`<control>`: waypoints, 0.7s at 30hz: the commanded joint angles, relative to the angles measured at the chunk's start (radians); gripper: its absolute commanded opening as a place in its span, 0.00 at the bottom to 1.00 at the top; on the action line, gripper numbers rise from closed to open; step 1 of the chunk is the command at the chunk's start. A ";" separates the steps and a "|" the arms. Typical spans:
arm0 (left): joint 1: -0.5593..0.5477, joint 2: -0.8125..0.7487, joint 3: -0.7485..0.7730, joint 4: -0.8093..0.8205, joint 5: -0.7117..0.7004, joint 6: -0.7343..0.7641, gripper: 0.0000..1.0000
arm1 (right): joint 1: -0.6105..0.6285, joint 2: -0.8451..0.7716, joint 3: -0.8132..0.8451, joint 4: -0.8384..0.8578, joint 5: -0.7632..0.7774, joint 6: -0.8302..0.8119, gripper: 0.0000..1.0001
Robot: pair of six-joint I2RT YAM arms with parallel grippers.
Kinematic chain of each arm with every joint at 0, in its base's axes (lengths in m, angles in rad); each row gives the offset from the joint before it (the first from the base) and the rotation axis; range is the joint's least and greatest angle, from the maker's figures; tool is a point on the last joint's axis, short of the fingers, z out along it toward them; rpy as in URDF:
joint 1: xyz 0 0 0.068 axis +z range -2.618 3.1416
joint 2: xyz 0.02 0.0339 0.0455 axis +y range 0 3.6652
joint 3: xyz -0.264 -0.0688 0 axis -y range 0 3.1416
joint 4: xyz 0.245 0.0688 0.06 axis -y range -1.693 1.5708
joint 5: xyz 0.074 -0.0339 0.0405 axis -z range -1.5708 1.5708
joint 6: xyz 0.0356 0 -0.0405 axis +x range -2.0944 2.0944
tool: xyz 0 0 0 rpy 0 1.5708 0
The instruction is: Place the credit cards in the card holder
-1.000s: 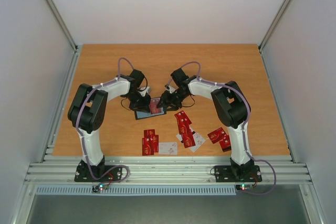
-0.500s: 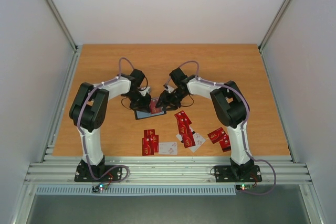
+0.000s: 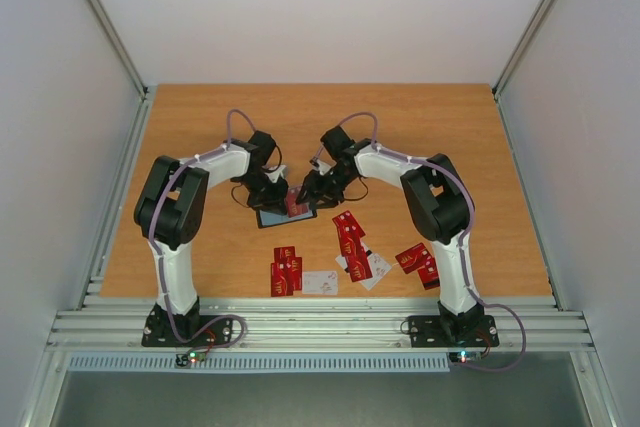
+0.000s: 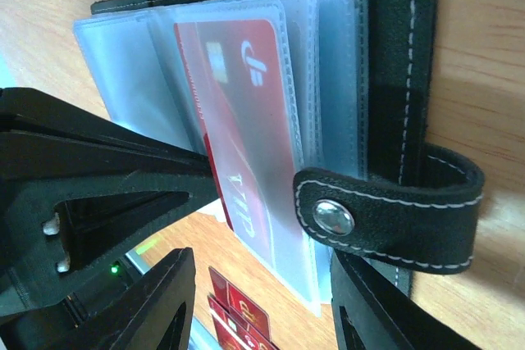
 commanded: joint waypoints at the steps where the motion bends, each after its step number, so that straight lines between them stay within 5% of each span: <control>1: -0.014 0.065 -0.008 0.044 -0.038 0.021 0.03 | 0.016 -0.006 0.040 -0.041 0.017 -0.029 0.47; 21: -0.017 0.032 0.005 0.029 -0.039 0.012 0.02 | 0.062 -0.021 0.121 -0.176 0.102 -0.076 0.46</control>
